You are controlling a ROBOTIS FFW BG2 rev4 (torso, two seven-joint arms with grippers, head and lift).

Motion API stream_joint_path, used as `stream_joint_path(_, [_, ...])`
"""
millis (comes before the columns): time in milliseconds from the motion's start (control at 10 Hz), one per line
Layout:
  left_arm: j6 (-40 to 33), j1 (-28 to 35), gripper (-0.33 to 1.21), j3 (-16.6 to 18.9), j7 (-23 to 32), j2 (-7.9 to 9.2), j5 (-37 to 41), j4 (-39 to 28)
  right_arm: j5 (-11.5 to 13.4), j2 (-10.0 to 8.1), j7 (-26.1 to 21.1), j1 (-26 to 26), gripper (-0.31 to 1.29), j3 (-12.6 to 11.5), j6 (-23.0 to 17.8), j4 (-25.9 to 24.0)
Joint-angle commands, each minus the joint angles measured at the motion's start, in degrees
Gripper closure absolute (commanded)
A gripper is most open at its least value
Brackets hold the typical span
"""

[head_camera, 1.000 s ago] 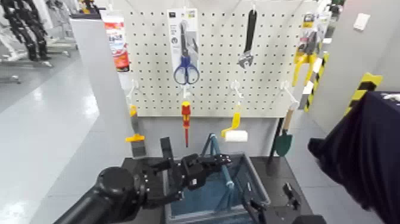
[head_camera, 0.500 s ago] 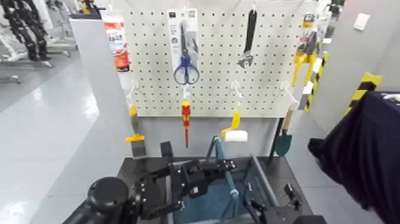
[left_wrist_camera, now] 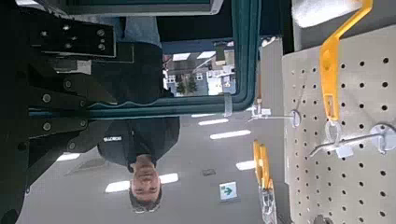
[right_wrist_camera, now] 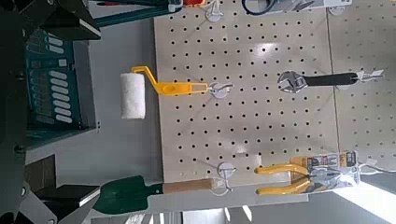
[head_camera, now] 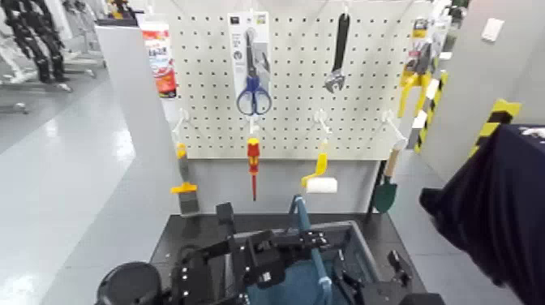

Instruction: Grasp the handle of the crate.

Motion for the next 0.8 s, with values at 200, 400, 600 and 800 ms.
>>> stream_joint_path(200, [1.25, 5.64, 1.19, 3.75, 6.02, 2.35, 4.49, -6.37, 0.02, 0.1, 0.08, 0.0, 0.14, -0.05, 0.02, 0.0])
stream_joint_path(400, [2.92, 6.26, 1.19, 4.8, 6.9, 3.32, 5.37, -7.6, 0.11, 0.1, 0.08, 0.0, 0.14, 0.13, 0.02, 0.0])
stream_joint_path(600, [3.27, 6.52, 1.19, 4.8, 7.34, 3.23, 5.8, -8.13, 0.11, 0.19, 0.26, 0.18, 0.14, 0.21, 0.11, 0.0])
stream_joint_path(800, [3.27, 6.52, 1.19, 4.89, 7.34, 3.32, 5.8, -8.56, 0.11, 0.27, 0.17, 0.27, 0.14, 0.21, 0.37, -0.08])
